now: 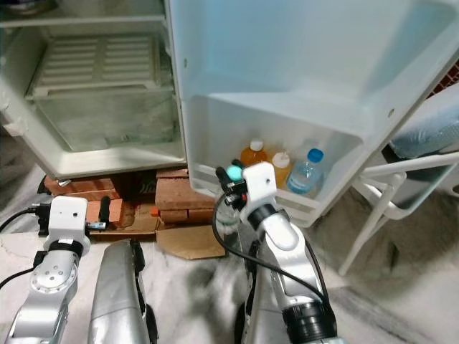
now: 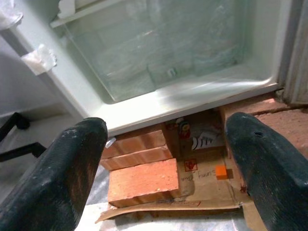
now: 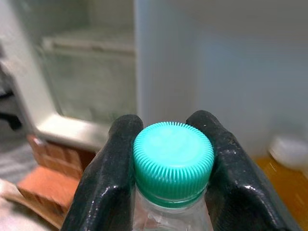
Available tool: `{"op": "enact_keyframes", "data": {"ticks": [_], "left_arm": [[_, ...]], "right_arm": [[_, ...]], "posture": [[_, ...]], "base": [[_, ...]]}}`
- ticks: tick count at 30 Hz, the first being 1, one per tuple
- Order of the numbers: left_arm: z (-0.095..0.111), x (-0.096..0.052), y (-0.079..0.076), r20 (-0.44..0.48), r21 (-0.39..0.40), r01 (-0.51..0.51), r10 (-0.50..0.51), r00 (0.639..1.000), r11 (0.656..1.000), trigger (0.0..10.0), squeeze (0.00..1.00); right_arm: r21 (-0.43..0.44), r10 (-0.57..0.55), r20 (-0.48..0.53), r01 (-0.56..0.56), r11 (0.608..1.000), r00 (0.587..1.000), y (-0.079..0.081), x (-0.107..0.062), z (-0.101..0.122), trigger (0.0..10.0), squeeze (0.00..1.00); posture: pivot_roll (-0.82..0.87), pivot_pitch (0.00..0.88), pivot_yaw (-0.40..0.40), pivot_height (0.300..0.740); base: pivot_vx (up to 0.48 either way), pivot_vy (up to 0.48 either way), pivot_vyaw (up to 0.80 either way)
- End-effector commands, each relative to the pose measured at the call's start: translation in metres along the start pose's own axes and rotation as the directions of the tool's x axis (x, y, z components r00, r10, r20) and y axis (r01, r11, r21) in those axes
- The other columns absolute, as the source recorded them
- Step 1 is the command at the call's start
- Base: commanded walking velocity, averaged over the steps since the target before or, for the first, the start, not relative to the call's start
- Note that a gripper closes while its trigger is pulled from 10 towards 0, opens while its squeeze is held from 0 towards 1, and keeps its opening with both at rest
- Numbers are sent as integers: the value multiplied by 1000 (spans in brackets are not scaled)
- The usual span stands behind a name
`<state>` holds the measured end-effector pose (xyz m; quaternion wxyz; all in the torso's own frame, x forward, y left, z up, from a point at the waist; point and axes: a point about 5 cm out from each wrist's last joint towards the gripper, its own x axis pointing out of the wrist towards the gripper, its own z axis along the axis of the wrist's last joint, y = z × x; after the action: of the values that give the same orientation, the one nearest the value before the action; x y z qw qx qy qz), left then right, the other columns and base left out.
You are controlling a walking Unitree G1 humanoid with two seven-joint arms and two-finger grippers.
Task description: Restocking fridge
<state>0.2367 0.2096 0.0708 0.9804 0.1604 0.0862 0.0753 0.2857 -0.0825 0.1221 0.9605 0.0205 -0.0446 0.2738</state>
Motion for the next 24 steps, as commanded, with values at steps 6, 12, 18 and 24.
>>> {"op": "enact_keyframes", "data": {"ticks": [6, 12, 18, 24], "left_arm": [[2, -4, -2, 6, 9, 10, -10, 1000, 1000, 10000, 0], [4, -7, 1, 17, 12, 3, -4, 1000, 1000, 10000, 0], [6, -10, 3, 23, 14, 3, -3, 1000, 1000, 10000, 0], [9, -15, 6, 28, 22, 11, -12, 1000, 1000, 10000, 0]], "right_arm": [[-112, 75, 167, -57, 992, 983, 13, 34, 41, 10000, 0], [-361, 94, 297, 20, 932, 950, 14, 47, 66, 10000, 0], [-490, 166, 328, 17, 871, 930, 22, 43, 58, 10000, 0], [-623, 237, 347, 34, 781, 908, 37, 43, 44, 10000, 0]], "posture": [[133, 152, -50, 452], [149, 161, -54, 452], [170, 179, -54, 452], [190, 206, -58, 452]], "base": [[0, 0, 0], [0, 0, 0], [0, 0, 0], [0, 0, 0]]}}
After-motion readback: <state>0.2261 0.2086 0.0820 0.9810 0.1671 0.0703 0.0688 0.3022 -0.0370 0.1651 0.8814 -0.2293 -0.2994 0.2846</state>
